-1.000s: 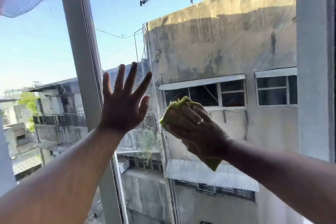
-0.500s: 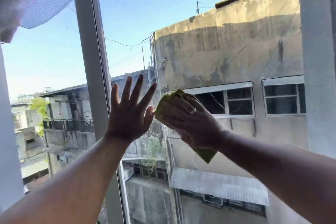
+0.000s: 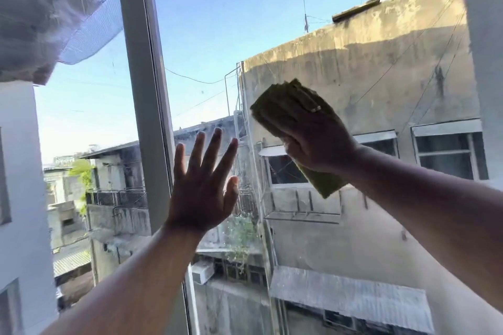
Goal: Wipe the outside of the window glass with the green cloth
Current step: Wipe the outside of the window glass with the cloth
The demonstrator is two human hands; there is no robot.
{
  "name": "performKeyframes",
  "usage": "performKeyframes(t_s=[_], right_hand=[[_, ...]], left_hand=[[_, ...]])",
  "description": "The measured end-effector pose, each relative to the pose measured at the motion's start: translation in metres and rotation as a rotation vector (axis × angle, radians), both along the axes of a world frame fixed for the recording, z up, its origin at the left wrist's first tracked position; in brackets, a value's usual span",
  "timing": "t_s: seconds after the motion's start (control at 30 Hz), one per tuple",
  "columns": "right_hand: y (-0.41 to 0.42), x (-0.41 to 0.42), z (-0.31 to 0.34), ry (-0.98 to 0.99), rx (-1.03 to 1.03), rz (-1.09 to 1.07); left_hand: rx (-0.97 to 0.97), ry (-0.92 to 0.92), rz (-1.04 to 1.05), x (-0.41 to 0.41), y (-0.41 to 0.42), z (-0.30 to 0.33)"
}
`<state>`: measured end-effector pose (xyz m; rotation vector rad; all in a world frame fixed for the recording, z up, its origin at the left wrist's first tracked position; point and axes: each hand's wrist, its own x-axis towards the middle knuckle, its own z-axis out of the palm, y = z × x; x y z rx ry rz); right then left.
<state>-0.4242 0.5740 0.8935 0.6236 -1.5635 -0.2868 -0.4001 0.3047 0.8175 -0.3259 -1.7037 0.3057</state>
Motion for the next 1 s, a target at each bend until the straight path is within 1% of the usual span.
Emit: performKeyframes(t_s=[0.03,0.07,0.1,0.13,0.17,0.2,0.23,0.27,0.3,0.33,0.4,0.43,0.5,0.53,0.57,0.6,0.63,0.7,0.73,0.77,0.8,0.83,0.87,0.9,0.93,1.0], right_hand=[[-0.005,0.003,-0.004,-0.014,-0.160,0.016],[-0.017,0.005,-0.016,-0.017,-0.271,0.017],[-0.031,0.006,-0.036,-0.028,-0.283,0.027],[-0.042,0.007,-0.058,-0.037,-0.176,0.043],[-0.045,0.008,-0.079,-0.048,0.004,0.048],[-0.037,0.008,-0.092,-0.057,0.175,0.030],[-0.017,0.007,-0.094,-0.058,0.297,-0.004],[0.008,0.002,-0.090,-0.051,0.337,-0.044],[0.034,-0.001,-0.085,-0.078,0.297,-0.081],[0.062,-0.004,-0.083,-0.098,0.174,-0.100],[0.116,-0.002,-0.088,-0.130,-0.192,-0.144],[0.130,0.002,-0.095,-0.174,-0.382,-0.157],[0.120,0.009,-0.108,-0.228,-0.758,-0.125],[0.097,0.010,-0.114,-0.223,-0.902,-0.096],[0.067,0.011,-0.121,-0.218,-0.969,-0.063],[0.033,0.012,-0.131,-0.211,-0.931,-0.021],[0.001,0.013,-0.144,-0.207,-0.775,0.015],[-0.043,0.017,-0.176,-0.179,-0.262,0.054],[-0.046,0.016,-0.189,-0.168,-0.025,0.061],[-0.037,0.015,-0.195,-0.155,0.160,0.070],[-0.019,0.013,-0.192,-0.133,0.270,0.069],[0.003,0.011,-0.184,-0.120,0.295,0.066],[0.030,0.008,-0.175,-0.112,0.236,0.059],[0.060,0.002,-0.166,-0.107,0.103,0.056],[0.094,-0.002,-0.157,-0.110,-0.072,0.029],[0.153,-0.001,-0.142,-0.161,-0.398,-0.071]], left_hand=[[0.000,-0.004,0.006,0.000,-0.001,0.000],[-0.003,-0.009,0.013,-0.001,-0.001,0.000],[-0.007,-0.014,0.024,-0.001,-0.001,-0.001],[-0.013,-0.020,0.039,0.000,-0.002,-0.002],[-0.024,-0.031,0.054,0.000,-0.003,-0.001],[-0.036,-0.047,0.062,0.001,-0.003,0.000],[-0.045,-0.067,0.065,0.003,-0.003,0.002],[-0.049,-0.087,0.065,0.005,-0.004,0.003],[-0.053,-0.105,0.066,0.007,-0.005,0.004],[-0.056,-0.121,0.072,0.009,-0.006,0.004],[-0.039,-0.138,0.082,0.012,0.000,0.004],[-0.030,-0.134,0.070,0.014,0.008,0.005],[-0.098,-0.085,0.010,0.016,0.037,0.011],[-0.169,-0.038,-0.021,0.016,0.056,0.018],[-0.225,0.008,-0.042,0.014,0.075,0.027],[-0.246,0.039,-0.053,0.012,0.092,0.039],[-0.235,0.050,-0.050,0.011,0.106,0.051],[-0.196,0.015,-0.021,0.004,0.119,0.070],[-0.194,-0.010,-0.008,-0.001,0.119,0.074],[-0.194,-0.023,0.000,-0.005,0.117,0.075],[-0.192,-0.021,0.003,-0.008,0.116,0.075],[-0.186,-0.009,0.002,-0.009,0.115,0.075],[-0.179,0.003,-0.004,-0.012,0.115,0.074],[-0.172,0.010,-0.008,-0.014,0.115,0.074],[-0.164,0.011,-0.008,-0.015,0.115,0.074],[-0.155,0.016,-0.003,-0.017,0.116,0.073]])
